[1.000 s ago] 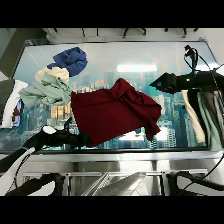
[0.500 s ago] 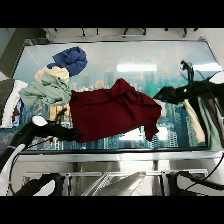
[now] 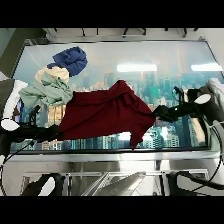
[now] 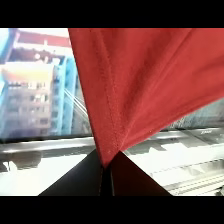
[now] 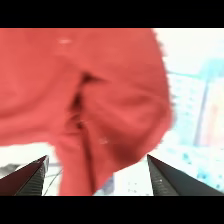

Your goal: Fold the shirts.

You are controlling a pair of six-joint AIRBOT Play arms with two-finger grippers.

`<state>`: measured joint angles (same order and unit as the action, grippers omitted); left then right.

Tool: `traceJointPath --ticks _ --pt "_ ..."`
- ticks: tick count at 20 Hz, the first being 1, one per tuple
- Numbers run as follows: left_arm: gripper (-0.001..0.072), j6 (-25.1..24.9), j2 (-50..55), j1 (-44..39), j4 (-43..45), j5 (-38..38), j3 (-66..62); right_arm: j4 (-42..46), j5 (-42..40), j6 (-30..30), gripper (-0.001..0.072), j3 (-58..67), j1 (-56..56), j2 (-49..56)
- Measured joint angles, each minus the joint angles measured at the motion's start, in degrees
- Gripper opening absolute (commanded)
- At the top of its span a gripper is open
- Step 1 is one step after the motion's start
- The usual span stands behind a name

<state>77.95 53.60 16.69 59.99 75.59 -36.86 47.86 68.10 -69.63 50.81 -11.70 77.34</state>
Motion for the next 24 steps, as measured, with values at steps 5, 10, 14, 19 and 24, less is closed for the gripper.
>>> traceJointPath --ticks 5,10,14,19,24 --pt "0.0013 -0.13 -0.37 0.59 0.26 0.7 0.0 -1.44 -6.47 0.04 0.0695 -6.12 -0.11 2.49" --pt "0.0013 -0.17 -0.39 0.68 0.35 0.92 0.0 -9.55 -10.19 4.98 0.0031 -7.74 1.31 6.88" --pt "0.0014 -0.15 -0.44 0.7 0.5 1.51 -0.59 -8.63 -8.96 7.28 0.003 -7.74 0.63 5.01" --pt "0.0013 -0.02 -0.46 0.7 0.46 4.85 -8.11 -1.7 -1.53 3.76 0.003 -7.23 -2.58 -11.87" --pt "0.0013 1.18 -4.39 -1.51 0.42 8.28 -19.56 7.65 4.76 -5.33 0.003 -1.64 -3.65 -35.1"
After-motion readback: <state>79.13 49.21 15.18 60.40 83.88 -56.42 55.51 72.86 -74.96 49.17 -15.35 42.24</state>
